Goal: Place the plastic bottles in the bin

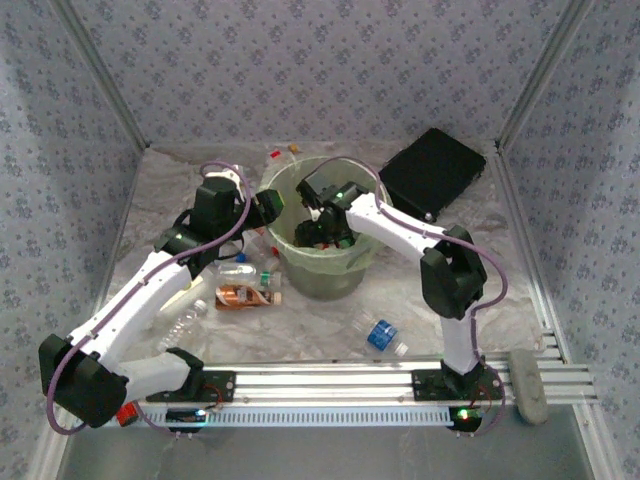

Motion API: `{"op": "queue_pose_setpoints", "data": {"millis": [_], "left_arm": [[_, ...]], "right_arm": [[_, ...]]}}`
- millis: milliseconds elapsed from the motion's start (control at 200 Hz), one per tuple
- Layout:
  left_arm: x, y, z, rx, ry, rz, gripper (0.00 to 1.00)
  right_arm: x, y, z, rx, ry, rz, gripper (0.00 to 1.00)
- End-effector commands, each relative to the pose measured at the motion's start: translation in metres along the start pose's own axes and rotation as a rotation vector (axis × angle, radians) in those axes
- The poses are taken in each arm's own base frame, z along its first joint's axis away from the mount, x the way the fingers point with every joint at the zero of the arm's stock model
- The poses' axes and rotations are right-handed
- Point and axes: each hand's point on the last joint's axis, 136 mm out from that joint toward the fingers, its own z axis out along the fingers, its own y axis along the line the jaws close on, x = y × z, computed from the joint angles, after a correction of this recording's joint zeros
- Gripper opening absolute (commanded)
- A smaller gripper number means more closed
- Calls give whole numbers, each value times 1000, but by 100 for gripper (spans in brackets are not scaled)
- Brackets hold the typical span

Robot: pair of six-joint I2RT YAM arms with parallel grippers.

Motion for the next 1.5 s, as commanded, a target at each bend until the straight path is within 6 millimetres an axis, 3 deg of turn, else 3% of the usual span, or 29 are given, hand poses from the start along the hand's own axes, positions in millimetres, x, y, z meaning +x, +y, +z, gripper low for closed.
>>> {"op": "queue_pose_setpoints", "data": {"millis": [0, 150, 310, 685, 825, 1039, 1134, 1224, 1319, 1494], "left_arm": [[7, 7, -1, -22, 19, 3, 73], [6, 7, -3, -23, 14, 4, 73], [6, 6, -2, -20, 16, 3, 73], [5, 7, -1, -28, 16, 11, 73], [7, 6, 2, -25, 24, 8, 73], [6, 5, 3, -24, 27, 14, 73], [6, 5, 4, -28, 32, 14, 73], [7, 6, 5, -30, 33, 13, 73], [7, 7, 6, -33, 35, 14, 73], [6, 7, 5, -40, 30, 13, 73]], "right_arm": [[0, -4, 7, 23, -3, 28, 83], [-6, -2, -12, 23, -36, 9, 88], [-15, 2, -46, -3, -83, -15, 94], [-43, 6, -176, -73, -313, -40, 98], [-48, -17, -224, -75, -444, 26, 98], [-43, -92, -275, 4, -648, 245, 100], [-29, -132, -282, 32, -673, 392, 100], [-10, -175, -272, 46, -644, 586, 100], [7, -212, -250, 74, -623, 748, 100], [37, -246, -192, 116, -535, 1052, 100]]}}
